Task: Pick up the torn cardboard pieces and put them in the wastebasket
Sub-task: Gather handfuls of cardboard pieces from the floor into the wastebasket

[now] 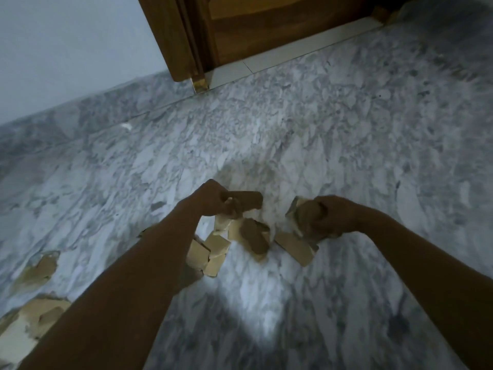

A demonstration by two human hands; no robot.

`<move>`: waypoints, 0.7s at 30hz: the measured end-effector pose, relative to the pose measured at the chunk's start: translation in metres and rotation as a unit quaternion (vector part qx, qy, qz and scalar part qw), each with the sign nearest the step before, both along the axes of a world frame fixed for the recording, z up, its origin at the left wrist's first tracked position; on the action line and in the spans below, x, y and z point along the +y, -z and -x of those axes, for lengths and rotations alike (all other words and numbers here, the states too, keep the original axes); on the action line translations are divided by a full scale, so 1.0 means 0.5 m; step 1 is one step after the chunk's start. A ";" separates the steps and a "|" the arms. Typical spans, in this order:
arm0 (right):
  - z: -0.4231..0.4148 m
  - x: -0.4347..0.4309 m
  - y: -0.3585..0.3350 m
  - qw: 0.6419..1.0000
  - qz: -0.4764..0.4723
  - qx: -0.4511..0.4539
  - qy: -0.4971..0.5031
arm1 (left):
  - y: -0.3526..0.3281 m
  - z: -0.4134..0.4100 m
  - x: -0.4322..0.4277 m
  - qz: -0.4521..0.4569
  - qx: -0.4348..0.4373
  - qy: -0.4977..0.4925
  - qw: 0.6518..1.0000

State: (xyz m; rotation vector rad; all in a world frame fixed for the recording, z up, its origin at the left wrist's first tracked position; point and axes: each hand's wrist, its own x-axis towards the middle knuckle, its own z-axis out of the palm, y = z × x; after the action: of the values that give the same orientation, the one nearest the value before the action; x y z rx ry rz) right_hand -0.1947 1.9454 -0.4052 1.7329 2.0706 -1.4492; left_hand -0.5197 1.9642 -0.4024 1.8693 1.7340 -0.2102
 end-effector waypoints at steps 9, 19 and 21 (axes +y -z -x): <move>0.082 -0.134 0.115 0.990 -0.102 -0.086 -0.045 | 0.048 -0.040 -0.035 -0.075 -0.034 -0.067 0.994; 0.173 -0.050 -0.020 0.999 0.054 -0.004 0.006 | -0.078 0.106 -0.095 -0.029 -0.017 -0.163 0.986; 0.237 -0.043 0.003 0.999 0.040 -0.028 -0.003 | -0.075 0.150 -0.126 0.029 -0.002 -0.145 0.989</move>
State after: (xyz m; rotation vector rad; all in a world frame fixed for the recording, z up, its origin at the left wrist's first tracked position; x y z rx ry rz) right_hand -0.3133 1.9241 -0.4068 1.7146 1.9603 -1.4434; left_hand -0.5947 1.9011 -0.3650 1.5512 1.9490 -0.1402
